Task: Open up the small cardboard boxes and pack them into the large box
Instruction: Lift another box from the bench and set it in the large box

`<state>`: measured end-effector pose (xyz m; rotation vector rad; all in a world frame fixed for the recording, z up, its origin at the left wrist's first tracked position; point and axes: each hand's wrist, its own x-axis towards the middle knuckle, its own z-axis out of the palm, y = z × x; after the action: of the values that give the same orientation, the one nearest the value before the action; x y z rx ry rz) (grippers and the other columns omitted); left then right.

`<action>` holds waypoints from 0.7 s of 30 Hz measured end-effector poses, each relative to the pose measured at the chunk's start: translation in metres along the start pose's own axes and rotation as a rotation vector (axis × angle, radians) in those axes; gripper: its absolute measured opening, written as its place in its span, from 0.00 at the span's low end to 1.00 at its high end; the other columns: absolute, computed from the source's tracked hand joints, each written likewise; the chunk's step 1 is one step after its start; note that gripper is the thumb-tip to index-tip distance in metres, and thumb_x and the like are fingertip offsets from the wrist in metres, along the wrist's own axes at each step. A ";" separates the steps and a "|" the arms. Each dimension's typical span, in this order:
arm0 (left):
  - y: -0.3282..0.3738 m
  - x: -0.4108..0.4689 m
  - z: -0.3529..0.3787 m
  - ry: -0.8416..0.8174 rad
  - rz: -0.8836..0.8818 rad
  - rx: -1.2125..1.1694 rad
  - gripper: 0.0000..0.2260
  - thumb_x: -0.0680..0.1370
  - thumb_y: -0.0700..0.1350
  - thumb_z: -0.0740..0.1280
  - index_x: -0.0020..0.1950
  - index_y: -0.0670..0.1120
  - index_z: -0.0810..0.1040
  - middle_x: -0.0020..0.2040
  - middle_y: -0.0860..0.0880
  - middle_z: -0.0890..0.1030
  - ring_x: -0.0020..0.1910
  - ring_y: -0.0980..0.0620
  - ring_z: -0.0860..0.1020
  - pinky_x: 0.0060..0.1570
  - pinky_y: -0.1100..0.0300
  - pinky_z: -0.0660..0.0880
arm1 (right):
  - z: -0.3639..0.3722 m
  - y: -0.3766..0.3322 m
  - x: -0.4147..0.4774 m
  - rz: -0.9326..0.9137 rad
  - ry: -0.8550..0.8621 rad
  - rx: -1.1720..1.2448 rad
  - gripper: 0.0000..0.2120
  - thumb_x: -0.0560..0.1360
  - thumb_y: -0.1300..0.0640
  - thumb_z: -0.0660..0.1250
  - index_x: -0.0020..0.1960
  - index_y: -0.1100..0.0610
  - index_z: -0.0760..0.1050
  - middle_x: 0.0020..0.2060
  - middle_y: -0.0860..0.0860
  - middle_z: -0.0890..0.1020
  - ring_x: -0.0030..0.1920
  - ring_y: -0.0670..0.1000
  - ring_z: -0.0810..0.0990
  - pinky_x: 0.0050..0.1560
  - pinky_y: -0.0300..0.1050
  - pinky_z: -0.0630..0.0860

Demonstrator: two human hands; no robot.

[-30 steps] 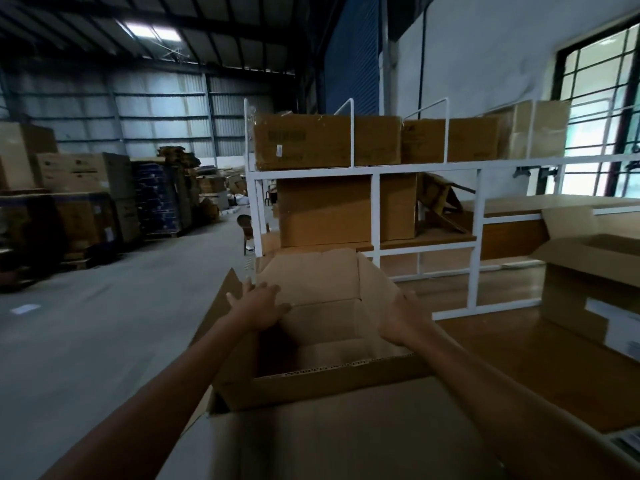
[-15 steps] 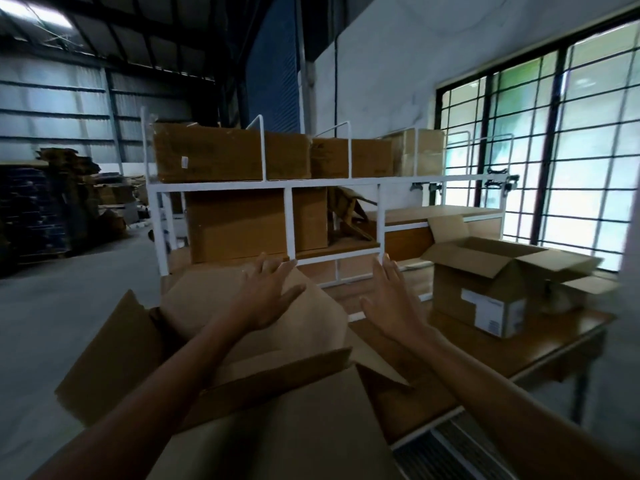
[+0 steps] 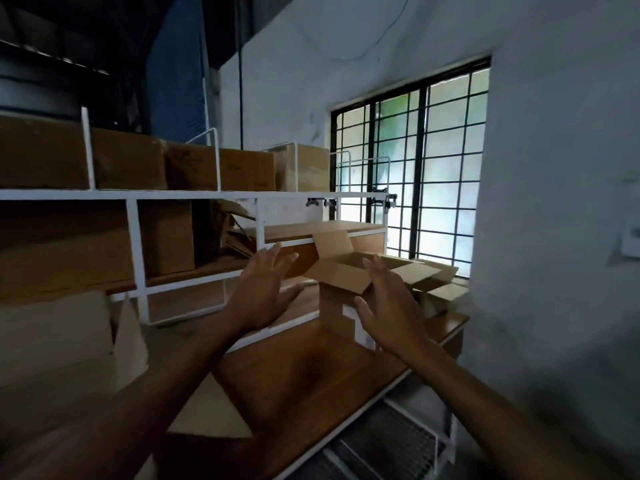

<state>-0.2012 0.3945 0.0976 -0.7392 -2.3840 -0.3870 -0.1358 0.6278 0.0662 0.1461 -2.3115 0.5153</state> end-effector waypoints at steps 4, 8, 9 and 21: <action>0.040 0.053 0.052 0.003 -0.014 -0.094 0.30 0.79 0.59 0.63 0.78 0.51 0.60 0.80 0.44 0.52 0.78 0.41 0.50 0.74 0.41 0.56 | -0.024 0.070 0.014 0.052 0.018 0.000 0.31 0.77 0.53 0.67 0.77 0.54 0.60 0.78 0.53 0.61 0.76 0.56 0.62 0.73 0.53 0.63; 0.068 0.093 0.099 -0.020 -0.001 -0.107 0.30 0.78 0.55 0.66 0.78 0.51 0.61 0.79 0.43 0.54 0.78 0.40 0.52 0.73 0.42 0.56 | -0.032 0.124 0.025 0.104 0.041 0.000 0.31 0.77 0.54 0.68 0.77 0.54 0.60 0.77 0.53 0.63 0.75 0.55 0.64 0.71 0.51 0.63; 0.073 0.101 0.110 -0.030 0.000 -0.105 0.30 0.78 0.54 0.66 0.78 0.52 0.60 0.80 0.43 0.53 0.78 0.40 0.51 0.73 0.42 0.56 | -0.031 0.137 0.027 0.116 0.034 -0.011 0.31 0.77 0.54 0.67 0.77 0.54 0.59 0.77 0.53 0.62 0.75 0.55 0.63 0.72 0.50 0.63; 0.074 0.215 0.244 -0.123 -0.026 -0.125 0.36 0.77 0.53 0.68 0.79 0.54 0.51 0.81 0.46 0.51 0.79 0.42 0.49 0.74 0.40 0.57 | 0.031 0.280 0.099 0.196 -0.125 -0.133 0.29 0.76 0.47 0.67 0.75 0.49 0.63 0.79 0.50 0.59 0.77 0.56 0.61 0.71 0.60 0.68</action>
<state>-0.4123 0.6478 0.0506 -0.8100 -2.5041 -0.5187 -0.2976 0.8753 0.0258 -0.1164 -2.4887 0.4579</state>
